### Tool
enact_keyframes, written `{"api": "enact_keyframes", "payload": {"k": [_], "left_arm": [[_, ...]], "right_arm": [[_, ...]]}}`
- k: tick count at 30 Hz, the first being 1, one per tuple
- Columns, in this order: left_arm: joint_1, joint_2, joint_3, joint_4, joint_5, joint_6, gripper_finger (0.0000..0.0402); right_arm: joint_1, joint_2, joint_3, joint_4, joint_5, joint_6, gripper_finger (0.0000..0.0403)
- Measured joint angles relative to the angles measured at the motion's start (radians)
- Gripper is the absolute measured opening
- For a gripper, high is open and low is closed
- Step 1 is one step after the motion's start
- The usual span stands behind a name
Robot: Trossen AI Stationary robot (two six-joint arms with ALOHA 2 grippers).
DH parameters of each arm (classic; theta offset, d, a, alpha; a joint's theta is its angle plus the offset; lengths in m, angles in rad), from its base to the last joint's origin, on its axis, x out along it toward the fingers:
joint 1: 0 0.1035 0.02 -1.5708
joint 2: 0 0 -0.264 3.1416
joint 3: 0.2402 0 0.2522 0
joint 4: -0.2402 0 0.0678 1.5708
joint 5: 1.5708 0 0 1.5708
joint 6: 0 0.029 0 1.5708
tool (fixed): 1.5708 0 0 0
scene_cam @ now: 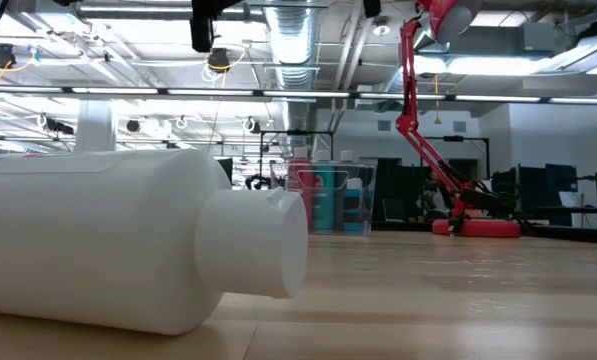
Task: Pick & Place Paint Supplies
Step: Put the silver paintbrush into the purple cup
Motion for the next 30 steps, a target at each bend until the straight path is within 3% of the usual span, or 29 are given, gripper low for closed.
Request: {"api": "enact_keyframes", "payload": {"k": [9, 16, 23, 30], "left_arm": [[-0.008, -0.102, 0.000, 0.003, -0.099, 0.162, 0.0204], [-0.008, -0.100, 0.000, 0.003, -0.097, 0.184, 0.0205], [-0.008, -0.042, 0.000, 0.001, -0.046, 0.127, 0.0205], [-0.012, 0.026, 0.000, 0.002, -0.046, 0.040, 0.0205]], "right_arm": [[0.086, -0.125, -0.001, -0.175, 0.190, -0.055, 0.0000], [0.251, -0.227, 0.000, -0.365, 0.453, -0.050, 0.0000], [0.464, -0.288, 0.000, -0.635, 0.708, 0.137, 0.0000], [0.674, -0.297, 0.000, -0.944, 0.824, 0.410, 0.0000]]}}
